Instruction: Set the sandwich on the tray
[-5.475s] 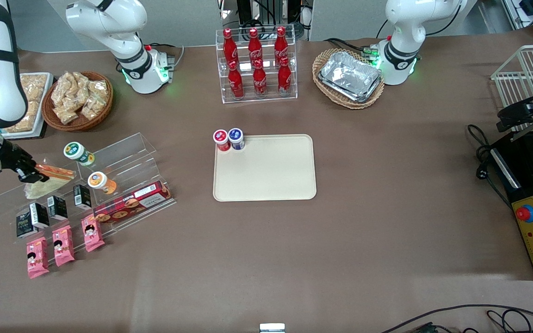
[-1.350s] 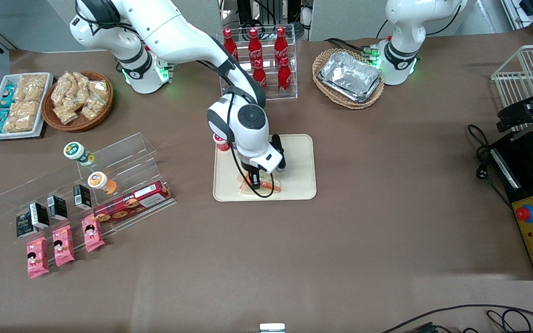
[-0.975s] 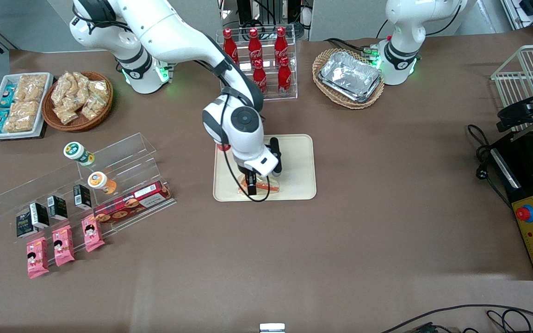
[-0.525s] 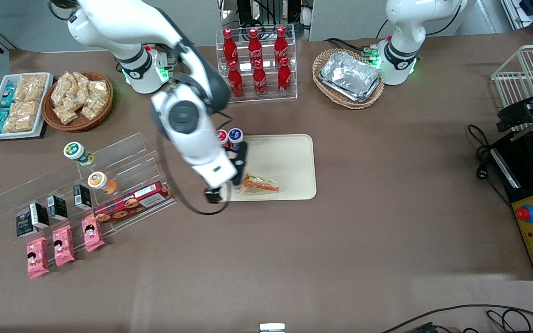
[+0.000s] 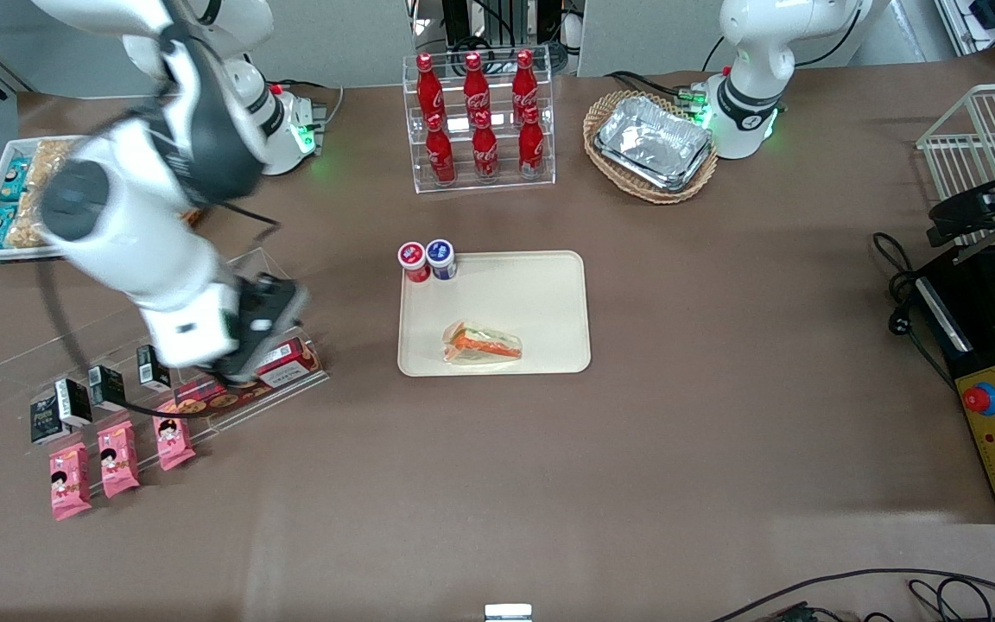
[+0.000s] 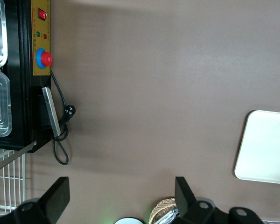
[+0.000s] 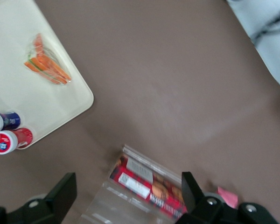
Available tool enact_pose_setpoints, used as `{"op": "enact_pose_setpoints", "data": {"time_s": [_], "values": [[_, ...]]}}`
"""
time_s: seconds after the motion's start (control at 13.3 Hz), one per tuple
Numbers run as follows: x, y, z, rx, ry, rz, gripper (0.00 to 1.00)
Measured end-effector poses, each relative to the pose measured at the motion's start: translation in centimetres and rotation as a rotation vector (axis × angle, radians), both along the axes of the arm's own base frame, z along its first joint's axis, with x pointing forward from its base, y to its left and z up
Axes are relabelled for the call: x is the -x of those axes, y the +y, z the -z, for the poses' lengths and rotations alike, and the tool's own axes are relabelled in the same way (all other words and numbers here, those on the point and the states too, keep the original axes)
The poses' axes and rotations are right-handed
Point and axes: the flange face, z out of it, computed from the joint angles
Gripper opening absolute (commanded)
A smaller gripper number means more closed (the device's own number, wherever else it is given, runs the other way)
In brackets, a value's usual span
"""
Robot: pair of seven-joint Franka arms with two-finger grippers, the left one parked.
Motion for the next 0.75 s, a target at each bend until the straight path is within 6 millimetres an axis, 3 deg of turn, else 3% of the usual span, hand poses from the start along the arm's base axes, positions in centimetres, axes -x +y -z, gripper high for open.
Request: {"op": "enact_pose_setpoints", "data": {"time_s": [0.15,0.38,0.6,0.75], "values": [[1.2,-4.0,-4.0,-0.026,0.010,0.161,1.00],[4.4,-7.9,-9.8,-0.060,0.015,0.429,1.00],[6.5,-11.3,-12.9,-0.015,-0.013,0.677,1.00],[6.7,-12.7,-13.6,-0.019,-0.016,0.852,1.00]]}}
